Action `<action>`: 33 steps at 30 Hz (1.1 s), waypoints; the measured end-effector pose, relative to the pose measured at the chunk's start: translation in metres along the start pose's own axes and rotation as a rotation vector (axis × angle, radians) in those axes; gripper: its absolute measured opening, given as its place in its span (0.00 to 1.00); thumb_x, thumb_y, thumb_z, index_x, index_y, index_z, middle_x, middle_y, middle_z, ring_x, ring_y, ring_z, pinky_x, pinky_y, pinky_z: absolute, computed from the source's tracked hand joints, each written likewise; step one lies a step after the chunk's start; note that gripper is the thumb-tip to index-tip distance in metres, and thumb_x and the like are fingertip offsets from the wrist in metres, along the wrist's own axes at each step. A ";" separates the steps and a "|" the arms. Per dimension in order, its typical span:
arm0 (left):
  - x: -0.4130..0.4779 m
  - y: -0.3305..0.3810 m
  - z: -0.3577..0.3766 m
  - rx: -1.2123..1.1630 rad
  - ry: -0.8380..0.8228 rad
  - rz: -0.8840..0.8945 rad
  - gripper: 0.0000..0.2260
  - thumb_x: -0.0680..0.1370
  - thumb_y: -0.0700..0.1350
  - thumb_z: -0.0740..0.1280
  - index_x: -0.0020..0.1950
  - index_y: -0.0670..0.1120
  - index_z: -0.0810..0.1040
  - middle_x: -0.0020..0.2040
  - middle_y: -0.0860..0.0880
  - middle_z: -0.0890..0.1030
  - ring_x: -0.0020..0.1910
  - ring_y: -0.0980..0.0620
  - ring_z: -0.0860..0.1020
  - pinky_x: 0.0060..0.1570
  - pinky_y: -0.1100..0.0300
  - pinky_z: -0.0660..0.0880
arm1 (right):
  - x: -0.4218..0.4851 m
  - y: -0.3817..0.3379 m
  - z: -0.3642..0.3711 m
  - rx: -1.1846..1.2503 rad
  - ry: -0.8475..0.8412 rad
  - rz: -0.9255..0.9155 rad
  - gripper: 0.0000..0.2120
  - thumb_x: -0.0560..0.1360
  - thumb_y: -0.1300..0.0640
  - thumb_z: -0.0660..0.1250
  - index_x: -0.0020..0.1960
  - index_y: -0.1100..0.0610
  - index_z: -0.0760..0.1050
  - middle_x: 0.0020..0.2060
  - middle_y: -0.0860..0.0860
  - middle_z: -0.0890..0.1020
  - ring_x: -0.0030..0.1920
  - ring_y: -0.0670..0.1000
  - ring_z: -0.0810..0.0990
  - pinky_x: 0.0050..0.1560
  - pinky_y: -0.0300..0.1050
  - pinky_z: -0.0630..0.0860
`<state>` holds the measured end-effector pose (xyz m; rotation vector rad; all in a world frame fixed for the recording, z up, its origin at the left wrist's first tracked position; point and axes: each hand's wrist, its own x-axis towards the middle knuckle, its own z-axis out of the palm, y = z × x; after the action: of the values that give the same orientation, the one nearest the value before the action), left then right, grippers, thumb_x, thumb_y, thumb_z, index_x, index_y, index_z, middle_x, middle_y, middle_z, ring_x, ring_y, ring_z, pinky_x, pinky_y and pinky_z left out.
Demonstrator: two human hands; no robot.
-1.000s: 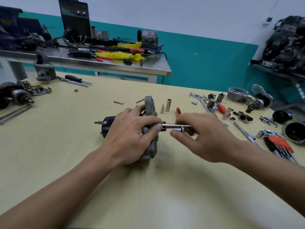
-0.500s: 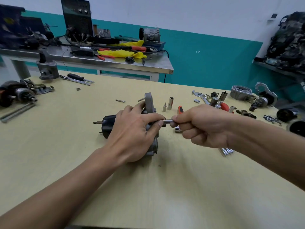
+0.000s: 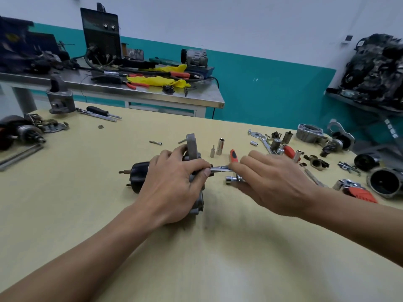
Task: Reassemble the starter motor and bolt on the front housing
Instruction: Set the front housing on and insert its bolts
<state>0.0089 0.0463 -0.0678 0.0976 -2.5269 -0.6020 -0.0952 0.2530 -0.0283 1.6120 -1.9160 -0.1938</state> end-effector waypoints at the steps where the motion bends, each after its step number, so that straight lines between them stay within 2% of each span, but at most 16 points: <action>1: 0.000 0.000 0.000 0.000 0.000 0.001 0.12 0.82 0.59 0.58 0.58 0.62 0.80 0.65 0.48 0.75 0.52 0.52 0.63 0.58 0.48 0.66 | 0.007 0.000 0.003 -0.020 0.031 -0.013 0.13 0.81 0.54 0.60 0.51 0.61 0.79 0.38 0.55 0.78 0.36 0.54 0.74 0.28 0.47 0.71; 4: 0.000 0.000 0.001 0.006 0.000 0.009 0.11 0.82 0.58 0.59 0.57 0.63 0.80 0.65 0.50 0.75 0.52 0.52 0.64 0.57 0.49 0.65 | 0.020 0.004 0.005 -0.003 0.043 -0.040 0.14 0.82 0.56 0.61 0.42 0.61 0.78 0.31 0.54 0.76 0.29 0.53 0.70 0.26 0.44 0.62; 7: 0.001 -0.002 0.002 0.001 -0.003 0.009 0.10 0.82 0.59 0.58 0.56 0.64 0.79 0.63 0.51 0.75 0.51 0.51 0.64 0.55 0.51 0.63 | 0.023 0.002 0.008 0.188 -0.070 0.046 0.18 0.82 0.51 0.55 0.42 0.60 0.77 0.26 0.51 0.73 0.24 0.52 0.68 0.24 0.44 0.62; 9: 0.001 -0.002 0.002 -0.005 -0.013 0.011 0.11 0.82 0.59 0.58 0.56 0.64 0.79 0.62 0.52 0.75 0.51 0.51 0.63 0.53 0.52 0.61 | 0.026 0.001 0.006 0.443 -0.156 0.219 0.19 0.81 0.47 0.52 0.42 0.55 0.76 0.25 0.44 0.70 0.24 0.47 0.67 0.27 0.42 0.62; 11: 0.001 -0.001 0.001 -0.009 -0.021 0.011 0.12 0.82 0.60 0.57 0.57 0.64 0.79 0.61 0.52 0.75 0.50 0.50 0.63 0.52 0.53 0.60 | 0.030 0.005 0.007 0.761 -0.220 0.388 0.16 0.81 0.47 0.58 0.36 0.48 0.74 0.23 0.43 0.71 0.25 0.44 0.68 0.27 0.34 0.61; 13: 0.001 0.000 0.001 -0.014 -0.026 0.011 0.11 0.82 0.59 0.58 0.58 0.65 0.79 0.61 0.52 0.75 0.51 0.50 0.63 0.52 0.53 0.59 | 0.035 0.012 0.005 1.113 -0.339 0.561 0.19 0.82 0.51 0.61 0.33 0.50 0.73 0.22 0.44 0.68 0.23 0.43 0.63 0.24 0.33 0.61; 16: 0.001 0.001 0.000 -0.015 -0.023 -0.002 0.12 0.81 0.59 0.57 0.58 0.65 0.79 0.59 0.53 0.75 0.50 0.49 0.64 0.52 0.53 0.60 | 0.041 0.019 0.006 1.704 -0.574 0.951 0.16 0.83 0.53 0.59 0.38 0.56 0.73 0.23 0.47 0.61 0.23 0.45 0.58 0.20 0.36 0.57; 19: 0.002 0.003 -0.001 -0.002 -0.028 -0.022 0.14 0.80 0.60 0.55 0.56 0.64 0.79 0.59 0.53 0.75 0.50 0.49 0.65 0.52 0.53 0.60 | 0.046 0.016 0.003 1.810 -0.622 1.083 0.15 0.83 0.53 0.60 0.41 0.58 0.76 0.24 0.47 0.59 0.22 0.45 0.57 0.18 0.35 0.57; 21: 0.002 0.003 0.000 0.014 -0.036 -0.027 0.14 0.80 0.61 0.54 0.57 0.65 0.78 0.60 0.53 0.76 0.51 0.49 0.65 0.52 0.52 0.61 | 0.044 0.011 0.002 1.673 -0.530 1.032 0.15 0.81 0.49 0.63 0.44 0.59 0.80 0.24 0.47 0.62 0.23 0.46 0.60 0.20 0.36 0.59; 23: 0.001 0.002 0.000 0.031 -0.037 -0.035 0.15 0.80 0.61 0.53 0.58 0.65 0.77 0.60 0.53 0.76 0.51 0.49 0.65 0.52 0.51 0.62 | 0.036 0.009 0.004 1.237 -0.322 0.867 0.18 0.76 0.39 0.65 0.51 0.54 0.80 0.26 0.46 0.72 0.25 0.45 0.67 0.23 0.38 0.66; 25: 0.001 0.002 0.000 0.052 -0.033 -0.032 0.15 0.80 0.61 0.53 0.58 0.65 0.77 0.59 0.52 0.76 0.51 0.50 0.64 0.50 0.52 0.60 | 0.024 0.013 0.003 0.625 -0.050 0.555 0.24 0.73 0.33 0.64 0.58 0.51 0.76 0.32 0.44 0.77 0.29 0.43 0.72 0.28 0.40 0.70; 26: 0.001 0.002 0.001 0.063 -0.033 -0.029 0.15 0.80 0.62 0.52 0.58 0.65 0.77 0.59 0.52 0.76 0.51 0.50 0.64 0.49 0.53 0.59 | 0.017 0.017 0.003 0.387 0.076 0.366 0.25 0.73 0.35 0.65 0.59 0.54 0.77 0.35 0.45 0.78 0.32 0.42 0.73 0.30 0.43 0.71; 27: 0.001 0.002 0.001 0.070 -0.034 -0.027 0.16 0.80 0.62 0.51 0.58 0.65 0.77 0.59 0.52 0.76 0.50 0.50 0.63 0.50 0.53 0.59 | 0.011 0.021 0.005 0.223 0.170 0.194 0.24 0.74 0.39 0.68 0.58 0.58 0.78 0.37 0.48 0.79 0.34 0.47 0.76 0.31 0.46 0.72; 28: 0.001 0.001 0.001 0.074 -0.035 -0.026 0.16 0.80 0.62 0.51 0.58 0.65 0.76 0.59 0.52 0.76 0.51 0.51 0.63 0.50 0.52 0.60 | 0.006 0.022 0.008 0.117 0.222 0.060 0.22 0.74 0.43 0.70 0.56 0.60 0.79 0.39 0.52 0.81 0.37 0.52 0.78 0.33 0.48 0.73; 30: 0.002 0.000 0.002 0.066 -0.030 -0.023 0.15 0.81 0.62 0.52 0.58 0.65 0.76 0.59 0.52 0.76 0.51 0.51 0.64 0.52 0.51 0.62 | 0.006 0.020 0.020 -0.004 0.270 -0.077 0.16 0.77 0.47 0.68 0.53 0.60 0.81 0.42 0.55 0.82 0.40 0.57 0.79 0.38 0.51 0.73; 33: 0.001 -0.002 0.003 0.049 -0.021 -0.020 0.13 0.82 0.61 0.53 0.58 0.66 0.75 0.58 0.53 0.76 0.51 0.50 0.64 0.52 0.51 0.61 | 0.026 0.015 0.030 -0.066 0.361 -0.154 0.13 0.81 0.53 0.64 0.44 0.59 0.82 0.35 0.53 0.78 0.35 0.55 0.74 0.35 0.48 0.68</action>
<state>0.0061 0.0455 -0.0705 0.1352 -2.5639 -0.5518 -0.1253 0.2242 -0.0358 1.6251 -1.5008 -0.0250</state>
